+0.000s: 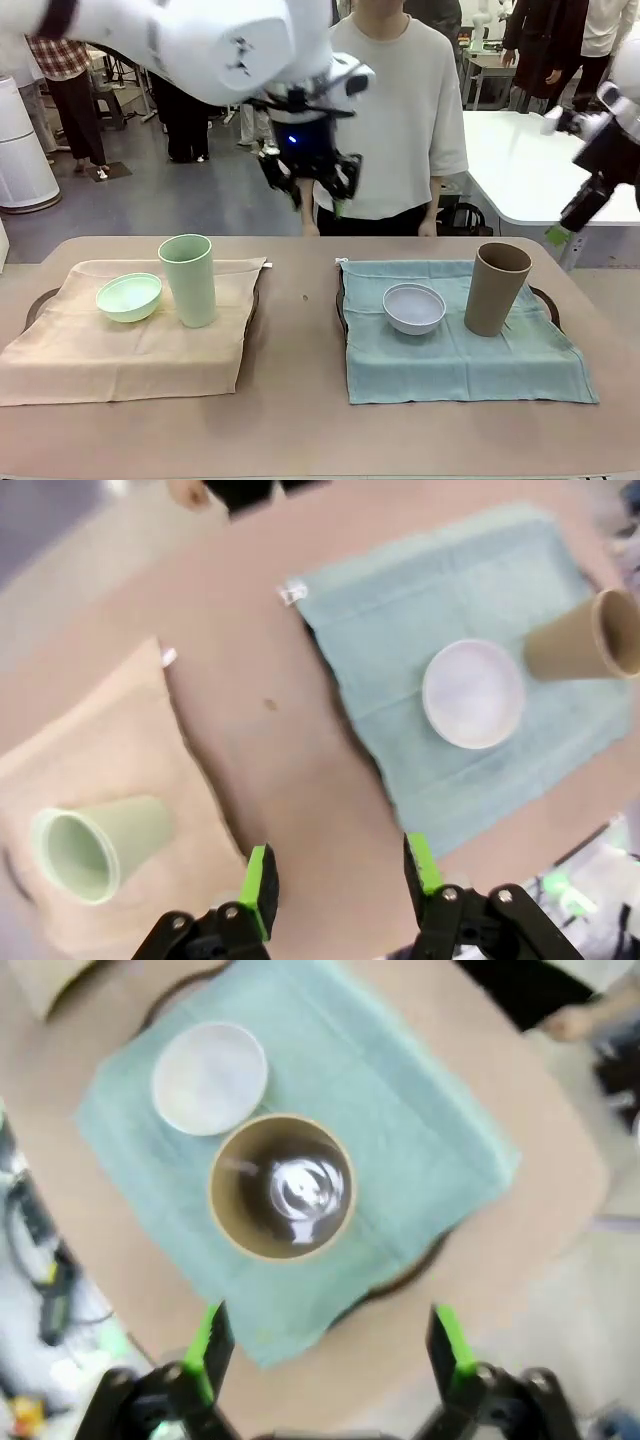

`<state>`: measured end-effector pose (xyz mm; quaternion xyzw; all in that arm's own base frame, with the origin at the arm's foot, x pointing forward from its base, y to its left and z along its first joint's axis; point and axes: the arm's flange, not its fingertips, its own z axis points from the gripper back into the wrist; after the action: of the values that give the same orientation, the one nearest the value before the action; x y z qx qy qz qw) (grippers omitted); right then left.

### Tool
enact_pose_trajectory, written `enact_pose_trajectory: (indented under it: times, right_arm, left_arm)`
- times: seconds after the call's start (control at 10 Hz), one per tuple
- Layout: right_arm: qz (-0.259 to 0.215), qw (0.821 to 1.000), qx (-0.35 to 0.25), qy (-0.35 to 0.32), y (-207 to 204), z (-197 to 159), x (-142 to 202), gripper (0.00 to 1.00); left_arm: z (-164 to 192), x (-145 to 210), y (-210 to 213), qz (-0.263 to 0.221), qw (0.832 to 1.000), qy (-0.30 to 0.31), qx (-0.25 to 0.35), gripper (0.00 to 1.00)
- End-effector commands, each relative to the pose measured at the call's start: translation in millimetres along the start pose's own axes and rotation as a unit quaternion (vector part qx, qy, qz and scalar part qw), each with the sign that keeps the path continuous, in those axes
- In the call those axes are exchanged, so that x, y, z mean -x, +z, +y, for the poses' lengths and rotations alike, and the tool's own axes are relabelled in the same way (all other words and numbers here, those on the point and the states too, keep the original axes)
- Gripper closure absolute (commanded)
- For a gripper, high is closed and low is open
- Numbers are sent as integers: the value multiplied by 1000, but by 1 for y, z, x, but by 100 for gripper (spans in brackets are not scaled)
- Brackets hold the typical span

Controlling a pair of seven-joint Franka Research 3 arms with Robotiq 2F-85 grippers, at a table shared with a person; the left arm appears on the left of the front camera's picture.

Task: Set up a tray with a mat and arrange the tableware.
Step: Place the Picnic Bowl and Reusable plastic cup back onto the Handle tray in front of the human's position.

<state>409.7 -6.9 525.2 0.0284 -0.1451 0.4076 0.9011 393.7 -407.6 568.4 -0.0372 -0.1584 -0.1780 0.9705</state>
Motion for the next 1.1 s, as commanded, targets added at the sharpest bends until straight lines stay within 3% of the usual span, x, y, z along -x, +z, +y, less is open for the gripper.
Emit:
enact_pose_trajectory:
  times: [0.0,0.2,0.3,0.6,0.7,0.8,1.0]
  right_arm:
    - [118,990,43,-70,25,29,-38,0]
    - [175,977,76,-98,60,55,-75,0]
    - [167,978,40,-116,75,63,-89,0]
    - [77,976,-153,-137,87,48,-94,0]
    - [38,972,-175,-154,78,28,-91,0]
    - [116,984,-69,-116,89,67,-97,0]
    - [116,984,-69,-116,89,67,-97,0]
  left_arm:
    - [33,17,22,-40,998,-12,-37,33]
    - [60,18,59,-58,996,19,-72,33]
    - [74,18,74,-65,993,44,-85,33]
    - [103,27,95,-86,985,110,-102,33]
    - [93,15,95,-69,993,59,-77,33]
    - [93,15,95,-69,993,59,-77,33]
    - [93,15,95,-69,993,59,-77,33]
